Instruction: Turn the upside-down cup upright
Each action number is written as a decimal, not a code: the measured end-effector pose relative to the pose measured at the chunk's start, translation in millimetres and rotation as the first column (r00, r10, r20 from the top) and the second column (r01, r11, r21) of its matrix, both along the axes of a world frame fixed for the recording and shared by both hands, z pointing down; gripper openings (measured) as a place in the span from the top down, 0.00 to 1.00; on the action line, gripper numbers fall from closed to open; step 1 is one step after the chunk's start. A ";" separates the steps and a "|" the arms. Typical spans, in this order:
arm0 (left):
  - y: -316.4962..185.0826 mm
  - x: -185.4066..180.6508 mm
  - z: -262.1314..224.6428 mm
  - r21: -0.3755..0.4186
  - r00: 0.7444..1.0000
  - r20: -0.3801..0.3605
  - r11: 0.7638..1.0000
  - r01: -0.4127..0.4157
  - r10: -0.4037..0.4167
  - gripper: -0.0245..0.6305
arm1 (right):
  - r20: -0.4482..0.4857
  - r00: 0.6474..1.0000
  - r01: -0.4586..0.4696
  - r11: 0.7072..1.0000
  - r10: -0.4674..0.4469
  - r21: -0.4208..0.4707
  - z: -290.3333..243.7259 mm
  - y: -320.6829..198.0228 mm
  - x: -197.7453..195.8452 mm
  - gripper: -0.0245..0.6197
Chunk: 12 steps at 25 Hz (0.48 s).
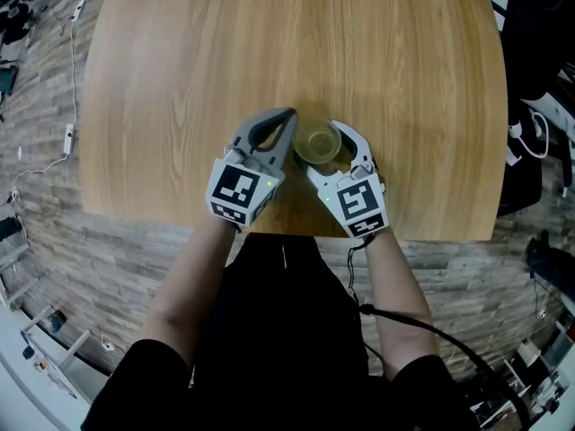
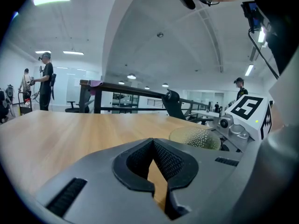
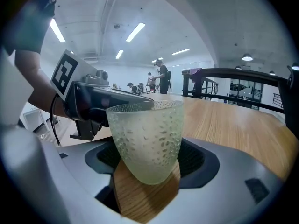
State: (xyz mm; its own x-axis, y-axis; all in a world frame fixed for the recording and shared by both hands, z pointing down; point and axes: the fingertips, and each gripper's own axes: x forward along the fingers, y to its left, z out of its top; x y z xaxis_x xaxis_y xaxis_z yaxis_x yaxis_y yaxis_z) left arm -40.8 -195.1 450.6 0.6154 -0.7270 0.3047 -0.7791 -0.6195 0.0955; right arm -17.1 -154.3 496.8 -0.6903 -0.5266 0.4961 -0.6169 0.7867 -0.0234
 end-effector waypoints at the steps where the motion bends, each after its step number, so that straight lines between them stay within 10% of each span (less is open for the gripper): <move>1: 0.6 1.5 2.0 -0.002 1.000 0.002 1.000 -0.001 0.001 0.95 | 0.003 1.000 -0.003 1.000 0.003 -0.002 1.7 0.4 1.0 0.46; 12: 8.4 -10.4 15.1 -0.030 0.999 -0.002 0.999 0.037 -0.037 0.95 | 0.000 0.999 -0.038 0.998 0.038 -0.044 7.5 5.1 5.4 0.46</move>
